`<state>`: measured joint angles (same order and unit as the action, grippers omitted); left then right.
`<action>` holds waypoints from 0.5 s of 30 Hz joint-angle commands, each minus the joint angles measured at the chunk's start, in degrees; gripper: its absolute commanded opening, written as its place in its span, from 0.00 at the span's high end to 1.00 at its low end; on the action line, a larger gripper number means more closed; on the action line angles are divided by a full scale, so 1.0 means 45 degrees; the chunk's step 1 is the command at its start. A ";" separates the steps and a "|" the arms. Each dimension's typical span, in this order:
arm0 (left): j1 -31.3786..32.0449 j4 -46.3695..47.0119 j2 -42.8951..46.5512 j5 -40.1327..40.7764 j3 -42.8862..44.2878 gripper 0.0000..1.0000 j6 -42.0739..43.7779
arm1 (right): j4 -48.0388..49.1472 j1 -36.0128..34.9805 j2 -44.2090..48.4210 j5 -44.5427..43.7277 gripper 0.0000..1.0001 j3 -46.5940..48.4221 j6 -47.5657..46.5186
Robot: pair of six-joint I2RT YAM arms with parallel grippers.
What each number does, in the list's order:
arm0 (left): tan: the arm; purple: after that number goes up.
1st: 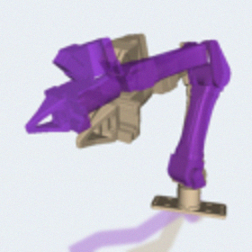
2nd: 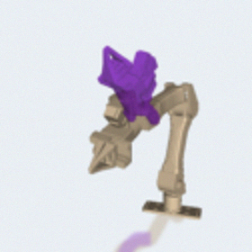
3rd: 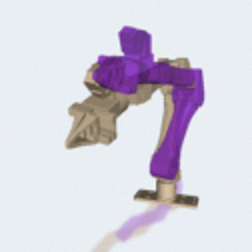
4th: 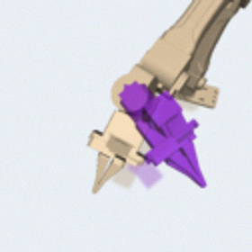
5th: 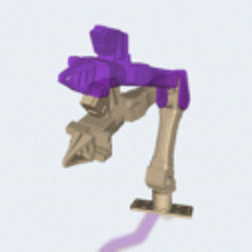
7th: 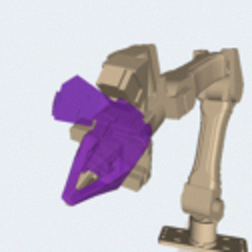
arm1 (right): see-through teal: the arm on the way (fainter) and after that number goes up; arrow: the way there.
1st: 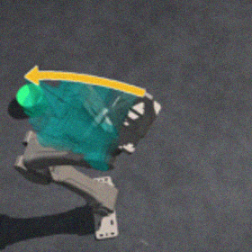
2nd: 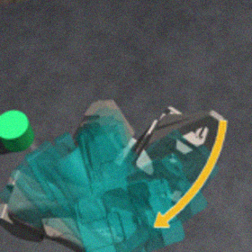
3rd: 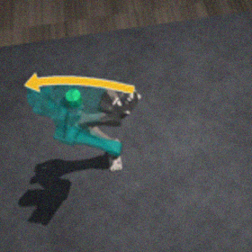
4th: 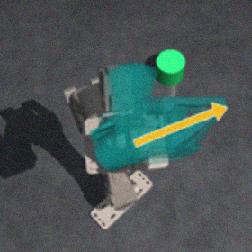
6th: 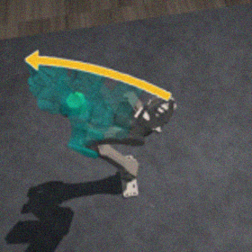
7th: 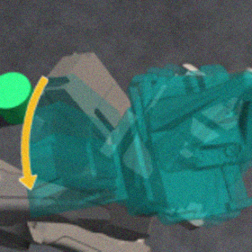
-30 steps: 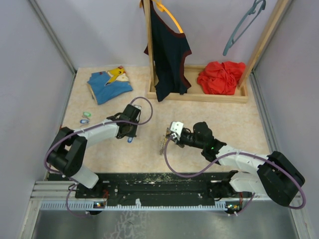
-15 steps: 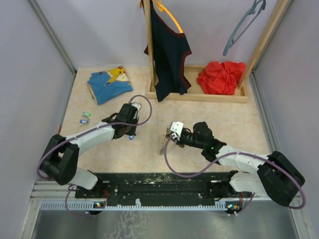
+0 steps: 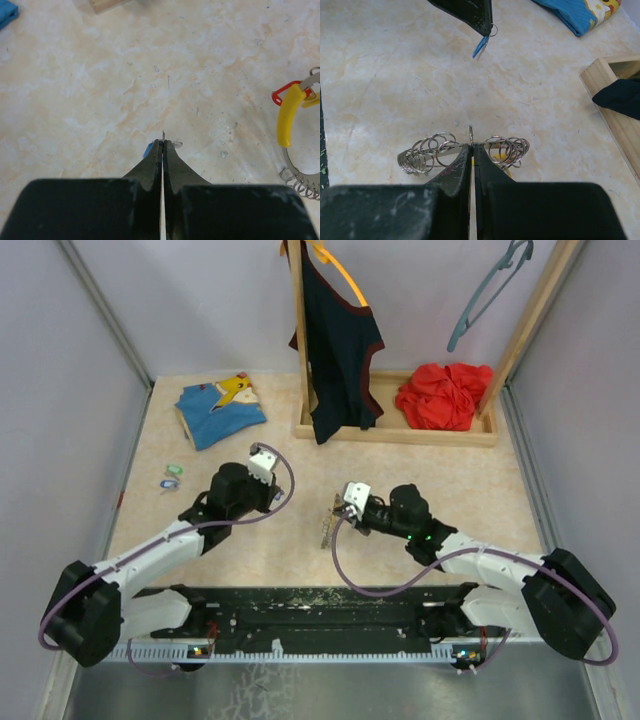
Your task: Put the keys on the keyring
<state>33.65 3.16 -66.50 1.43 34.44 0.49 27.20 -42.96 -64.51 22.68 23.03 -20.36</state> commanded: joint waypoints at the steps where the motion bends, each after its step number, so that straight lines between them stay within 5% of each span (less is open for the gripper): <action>1: 0.0062 0.3971 0.0588 -0.1107 -0.1421 1.00 0.1325 | 0.0595 -0.0035 0.0028 -0.0223 1.00 0.0797 0.0230; 9: 0.0061 0.7109 0.0409 -0.3568 -0.2720 1.00 0.3504 | -0.1317 -0.0043 0.0243 0.0140 1.00 0.1600 -0.0801; 15: 0.0061 0.6641 0.0512 -0.5827 -0.2505 1.00 0.5560 | -0.2054 -0.0007 0.0308 0.0384 1.00 0.1953 -0.1963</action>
<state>33.67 30.55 -64.69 -15.44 22.52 17.56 18.70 -42.96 -64.60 22.76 27.90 -24.51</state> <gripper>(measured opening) 0.005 0.009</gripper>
